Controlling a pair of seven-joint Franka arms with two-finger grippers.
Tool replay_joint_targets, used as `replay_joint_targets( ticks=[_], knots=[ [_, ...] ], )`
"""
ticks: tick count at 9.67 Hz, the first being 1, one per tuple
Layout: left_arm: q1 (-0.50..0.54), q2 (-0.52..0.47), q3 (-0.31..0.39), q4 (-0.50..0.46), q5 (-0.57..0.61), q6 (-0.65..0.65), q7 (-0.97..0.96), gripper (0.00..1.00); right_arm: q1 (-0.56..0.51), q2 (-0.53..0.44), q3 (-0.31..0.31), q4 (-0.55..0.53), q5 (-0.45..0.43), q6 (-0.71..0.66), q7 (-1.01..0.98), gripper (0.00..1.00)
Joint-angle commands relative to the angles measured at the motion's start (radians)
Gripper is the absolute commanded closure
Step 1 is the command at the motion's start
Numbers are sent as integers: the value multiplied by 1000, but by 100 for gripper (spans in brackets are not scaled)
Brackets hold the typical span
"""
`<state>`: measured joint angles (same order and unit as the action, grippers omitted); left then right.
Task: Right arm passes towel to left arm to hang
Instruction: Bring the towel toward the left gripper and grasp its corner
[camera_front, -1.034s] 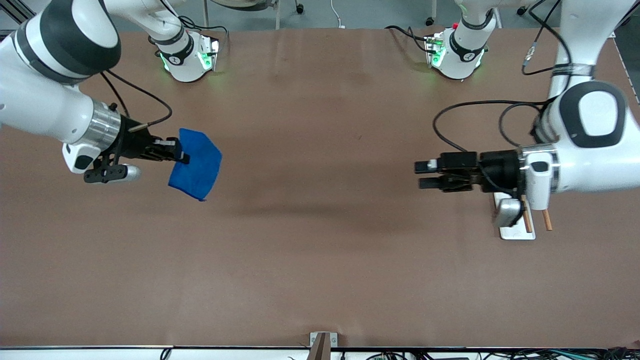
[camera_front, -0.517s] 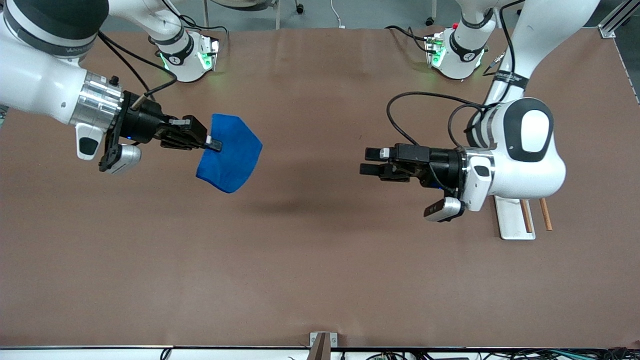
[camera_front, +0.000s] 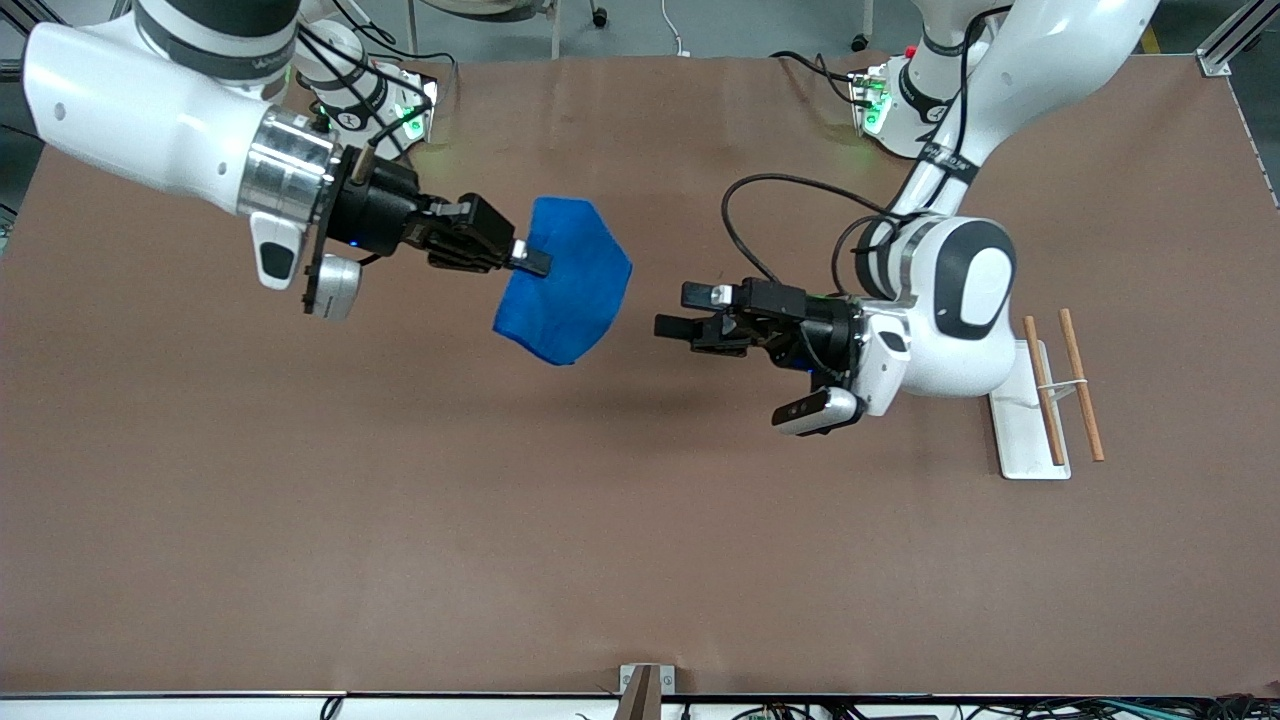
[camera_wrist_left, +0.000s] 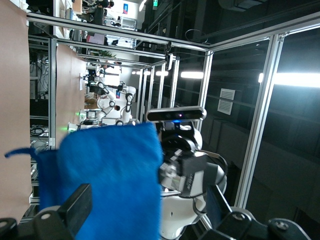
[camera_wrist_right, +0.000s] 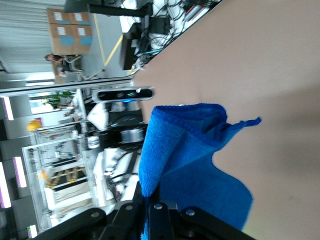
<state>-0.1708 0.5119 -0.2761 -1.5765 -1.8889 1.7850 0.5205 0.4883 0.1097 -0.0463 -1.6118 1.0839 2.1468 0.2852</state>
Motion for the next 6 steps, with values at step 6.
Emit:
replay_joint_targets(
  ticks=[6],
  knots=[
    [-9, 34, -22, -29, -27, -1, 39, 0, 41, 7, -7, 24, 132, 22, 22, 100]
  ],
)
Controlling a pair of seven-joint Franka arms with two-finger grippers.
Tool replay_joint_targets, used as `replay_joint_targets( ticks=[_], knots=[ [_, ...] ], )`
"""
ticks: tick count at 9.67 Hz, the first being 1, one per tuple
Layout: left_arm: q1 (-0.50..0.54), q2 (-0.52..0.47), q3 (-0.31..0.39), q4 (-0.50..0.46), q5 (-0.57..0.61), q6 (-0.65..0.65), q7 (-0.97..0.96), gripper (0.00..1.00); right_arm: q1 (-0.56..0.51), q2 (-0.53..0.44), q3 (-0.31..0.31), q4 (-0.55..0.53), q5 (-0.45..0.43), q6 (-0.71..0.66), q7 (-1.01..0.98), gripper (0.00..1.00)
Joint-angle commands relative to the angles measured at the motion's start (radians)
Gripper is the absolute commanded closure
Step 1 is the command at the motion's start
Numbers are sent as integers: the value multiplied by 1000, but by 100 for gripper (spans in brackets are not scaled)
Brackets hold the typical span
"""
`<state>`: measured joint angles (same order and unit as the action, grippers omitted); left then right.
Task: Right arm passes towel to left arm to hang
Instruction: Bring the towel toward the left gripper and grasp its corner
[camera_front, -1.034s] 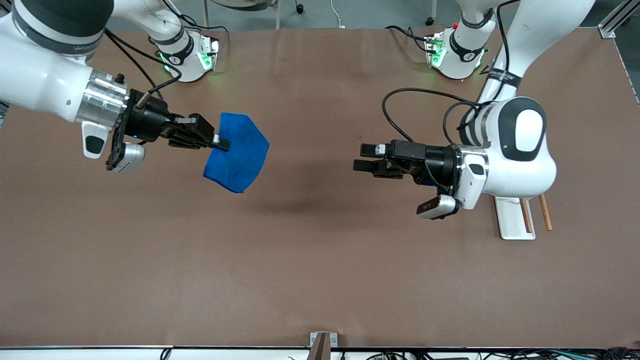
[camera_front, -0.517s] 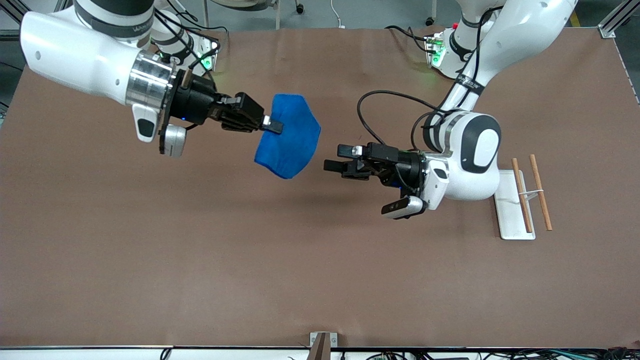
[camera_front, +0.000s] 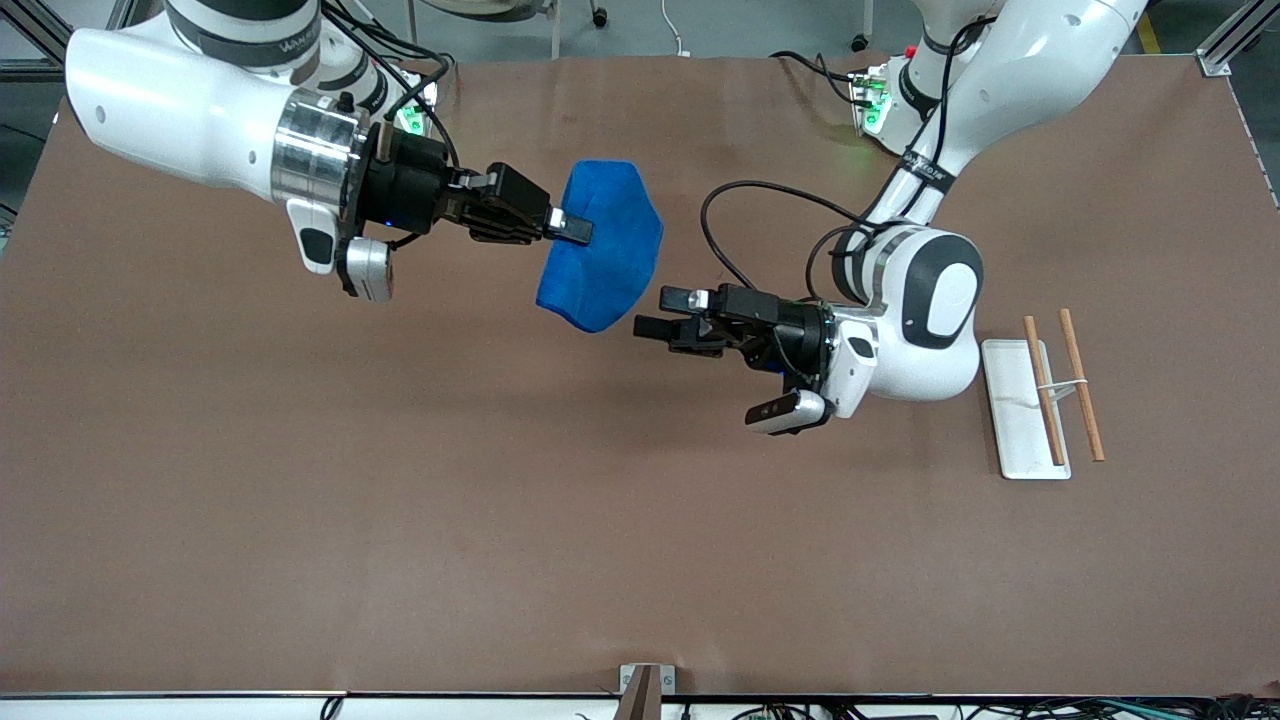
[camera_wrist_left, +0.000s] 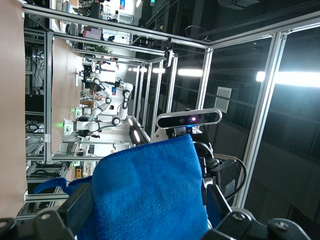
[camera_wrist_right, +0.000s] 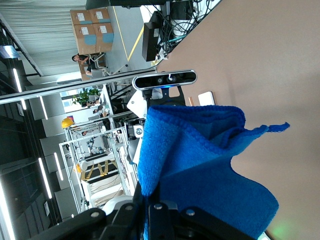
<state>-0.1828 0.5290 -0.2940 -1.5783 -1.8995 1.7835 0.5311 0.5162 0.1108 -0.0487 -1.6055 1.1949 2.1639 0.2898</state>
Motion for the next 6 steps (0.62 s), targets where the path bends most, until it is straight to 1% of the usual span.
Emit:
replay_joint_targets(
  ticks=[1, 2, 3, 6],
  knots=[
    [5, 14, -13, -34, -16, 1, 24, 0, 19, 6, -5, 18, 22, 35, 17, 100],
    [12, 14, -39, -35, -18, 1, 24, 0, 33, 9, -5, 18, 26, 65, 17, 100],
    [16, 14, -43, -37, -18, 1, 24, 0, 36, 10, -5, 18, 26, 66, 15, 100],
    [19, -14, -53, -51, -19, 2, 24, 5, 36, 23, -5, 16, 25, 66, 6, 100]
  ],
)
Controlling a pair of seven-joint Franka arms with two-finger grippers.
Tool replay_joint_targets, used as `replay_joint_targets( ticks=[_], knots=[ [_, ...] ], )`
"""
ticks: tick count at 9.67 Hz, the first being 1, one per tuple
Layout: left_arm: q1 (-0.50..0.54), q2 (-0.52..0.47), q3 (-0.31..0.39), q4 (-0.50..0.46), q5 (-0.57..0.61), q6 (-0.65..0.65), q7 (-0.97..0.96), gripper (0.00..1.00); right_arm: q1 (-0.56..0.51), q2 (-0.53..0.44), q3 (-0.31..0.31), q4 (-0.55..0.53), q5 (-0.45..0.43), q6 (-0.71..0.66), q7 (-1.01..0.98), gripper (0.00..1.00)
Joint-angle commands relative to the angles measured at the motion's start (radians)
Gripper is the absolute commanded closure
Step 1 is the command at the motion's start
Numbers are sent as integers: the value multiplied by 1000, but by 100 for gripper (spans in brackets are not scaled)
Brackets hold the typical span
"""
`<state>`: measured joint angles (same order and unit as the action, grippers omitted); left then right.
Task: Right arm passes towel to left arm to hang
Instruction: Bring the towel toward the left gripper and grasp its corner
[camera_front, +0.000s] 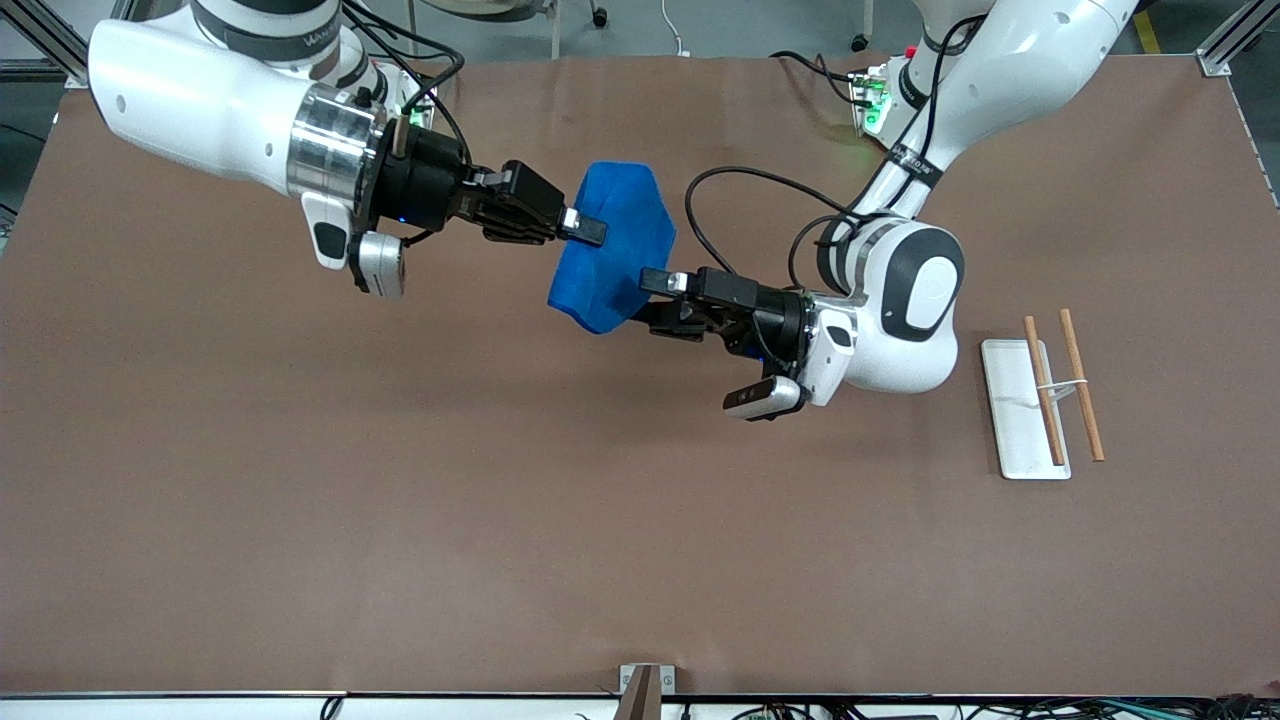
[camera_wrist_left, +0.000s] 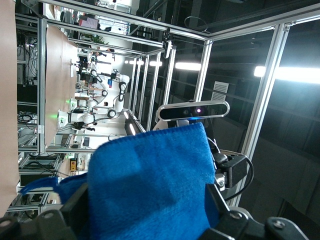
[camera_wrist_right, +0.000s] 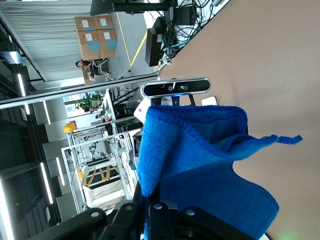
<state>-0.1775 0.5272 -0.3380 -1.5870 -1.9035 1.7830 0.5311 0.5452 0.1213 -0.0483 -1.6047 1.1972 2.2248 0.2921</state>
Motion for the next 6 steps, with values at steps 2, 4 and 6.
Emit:
replay_joint_targets(
  ticks=[2, 4, 6],
  knots=[
    [23, -13, -9, -42, -16, 1, 29, 8, 9, 15, -5, 15, 22, 6, 2, 100],
    [30, -13, -9, -41, -14, 1, 32, 27, 7, 15, -7, 14, 22, 6, 1, 100],
    [32, -13, -7, -41, -12, 1, 33, 63, 9, 20, -7, 14, 22, 7, 1, 100]
  ],
)
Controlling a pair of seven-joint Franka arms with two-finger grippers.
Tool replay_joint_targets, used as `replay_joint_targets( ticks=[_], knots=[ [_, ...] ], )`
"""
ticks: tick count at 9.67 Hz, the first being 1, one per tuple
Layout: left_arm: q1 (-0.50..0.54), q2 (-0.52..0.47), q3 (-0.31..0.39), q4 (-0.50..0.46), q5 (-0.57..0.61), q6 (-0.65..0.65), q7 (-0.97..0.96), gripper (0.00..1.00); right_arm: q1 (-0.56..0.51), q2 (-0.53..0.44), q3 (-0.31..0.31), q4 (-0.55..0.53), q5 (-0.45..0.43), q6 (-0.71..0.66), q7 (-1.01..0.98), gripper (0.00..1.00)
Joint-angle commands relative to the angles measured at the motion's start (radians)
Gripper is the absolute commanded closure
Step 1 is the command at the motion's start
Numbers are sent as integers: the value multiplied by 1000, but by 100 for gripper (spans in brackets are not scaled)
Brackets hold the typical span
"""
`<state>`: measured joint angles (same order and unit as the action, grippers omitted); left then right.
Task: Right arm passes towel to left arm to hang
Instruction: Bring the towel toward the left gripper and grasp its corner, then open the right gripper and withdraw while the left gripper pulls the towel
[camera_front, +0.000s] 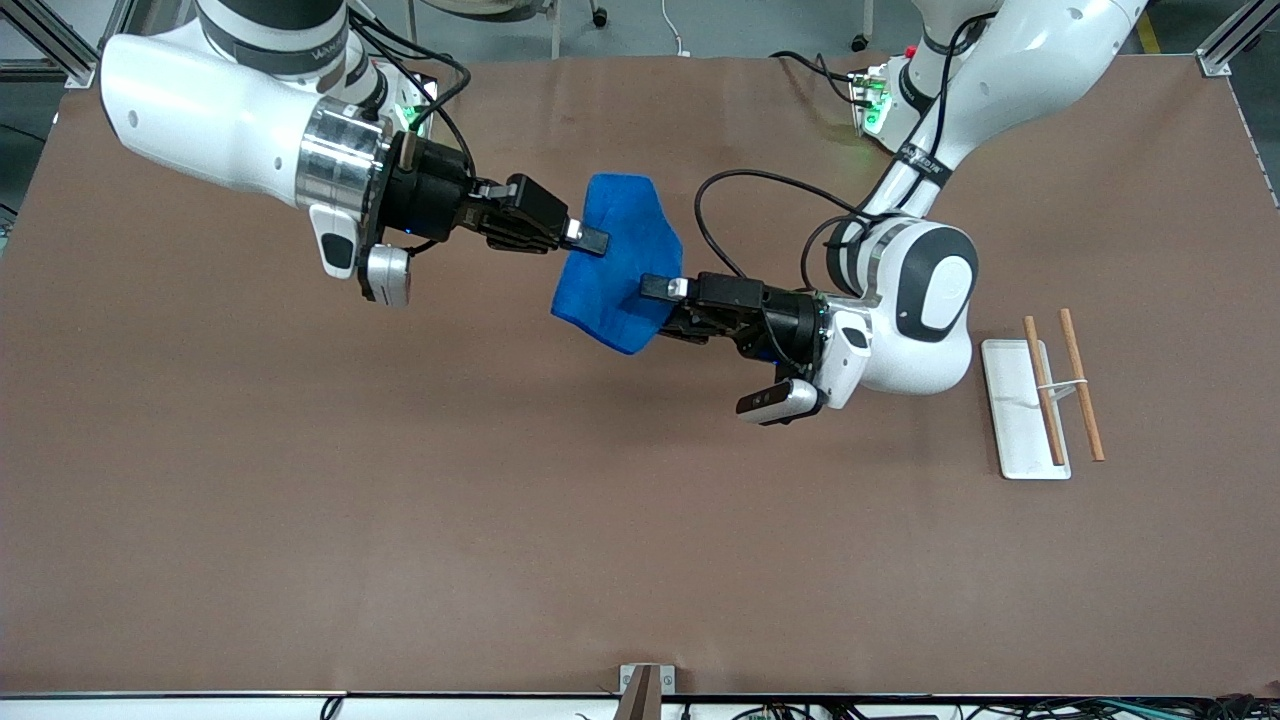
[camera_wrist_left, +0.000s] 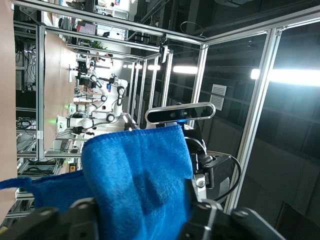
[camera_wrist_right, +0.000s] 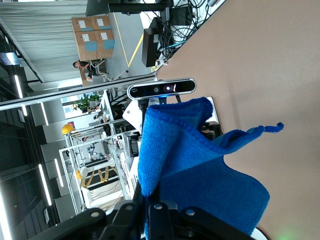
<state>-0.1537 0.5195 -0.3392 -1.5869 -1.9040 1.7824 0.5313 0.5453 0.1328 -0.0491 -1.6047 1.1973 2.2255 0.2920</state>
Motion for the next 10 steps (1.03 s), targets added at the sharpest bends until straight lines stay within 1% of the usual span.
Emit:
replay_joint_targets(
  ticks=[1, 3, 4, 5, 6, 7, 9, 10],
  knots=[
    [16, -6, -6, -41, -10, 2, 33, 75, 8, 8, -6, 14, 22, 5, 1, 100],
    [28, -6, -6, -39, -3, 2, 33, 86, 8, 8, -5, 15, 22, 5, 1, 100],
    [37, -7, -6, -38, -3, 0, 32, 96, 7, 8, -5, 15, 22, 5, 1, 100],
    [42, -9, -6, -36, -3, 0, 30, 100, 7, 8, -6, 15, 22, 5, 1, 100],
    [43, -15, -6, -36, -3, 0, 29, 100, 7, 8, -5, 15, 22, 3, 4, 69],
    [57, -19, -6, -36, -1, 2, 24, 100, 4, 8, -5, 15, 21, 2, 1, 1],
    [75, -41, -1, -39, 3, 8, 9, 100, -8, 8, -9, 14, 7, -4, -2, 0],
    [85, -42, 2, -38, 26, 9, -10, 100, -15, 8, -15, 6, -14, -7, -1, 0]
  ],
)
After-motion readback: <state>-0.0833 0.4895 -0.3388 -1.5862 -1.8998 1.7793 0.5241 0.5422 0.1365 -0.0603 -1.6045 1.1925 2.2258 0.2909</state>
